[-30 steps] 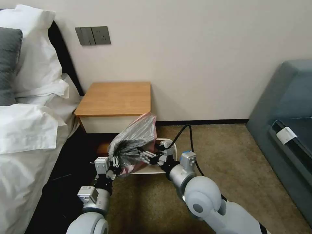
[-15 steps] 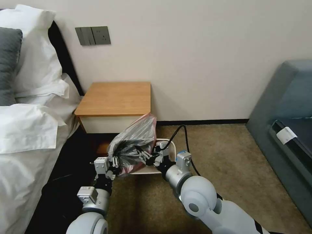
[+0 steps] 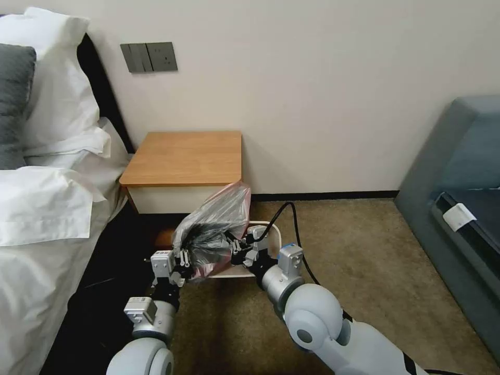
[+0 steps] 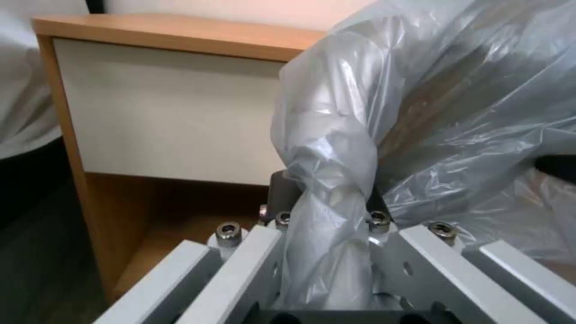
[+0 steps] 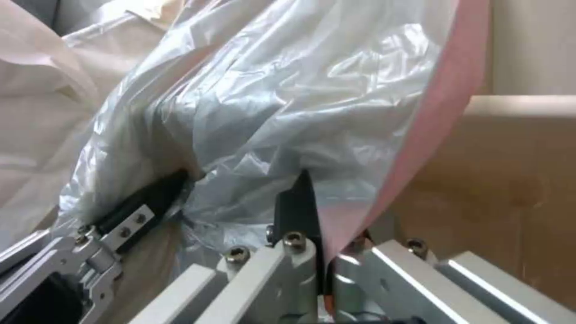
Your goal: Pick up the garbage bag from the table and place it over the trash can.
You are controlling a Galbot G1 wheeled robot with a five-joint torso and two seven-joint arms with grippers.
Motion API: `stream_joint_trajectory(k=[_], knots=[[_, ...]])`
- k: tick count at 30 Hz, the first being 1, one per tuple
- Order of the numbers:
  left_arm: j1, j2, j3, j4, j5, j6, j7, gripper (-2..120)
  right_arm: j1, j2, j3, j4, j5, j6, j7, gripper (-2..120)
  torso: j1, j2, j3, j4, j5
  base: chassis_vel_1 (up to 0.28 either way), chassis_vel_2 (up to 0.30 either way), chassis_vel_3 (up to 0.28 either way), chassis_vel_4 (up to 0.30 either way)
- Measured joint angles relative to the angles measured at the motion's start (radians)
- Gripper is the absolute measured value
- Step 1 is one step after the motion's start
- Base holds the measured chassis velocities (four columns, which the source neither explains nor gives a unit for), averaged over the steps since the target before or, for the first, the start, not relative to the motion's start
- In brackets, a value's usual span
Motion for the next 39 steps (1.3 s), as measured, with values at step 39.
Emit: stream_joint_trajectory(k=[39], knots=[[-0.019,-0.012,-0.015,0.027,0.018,0.04,-0.052,4,-0.121,-0.043,0.066,0.032,-0.707,0.076,-0.004,0,0.0,0.0,0.0,0.0,0.0001,0.0,0.0,0.0,0.0]])
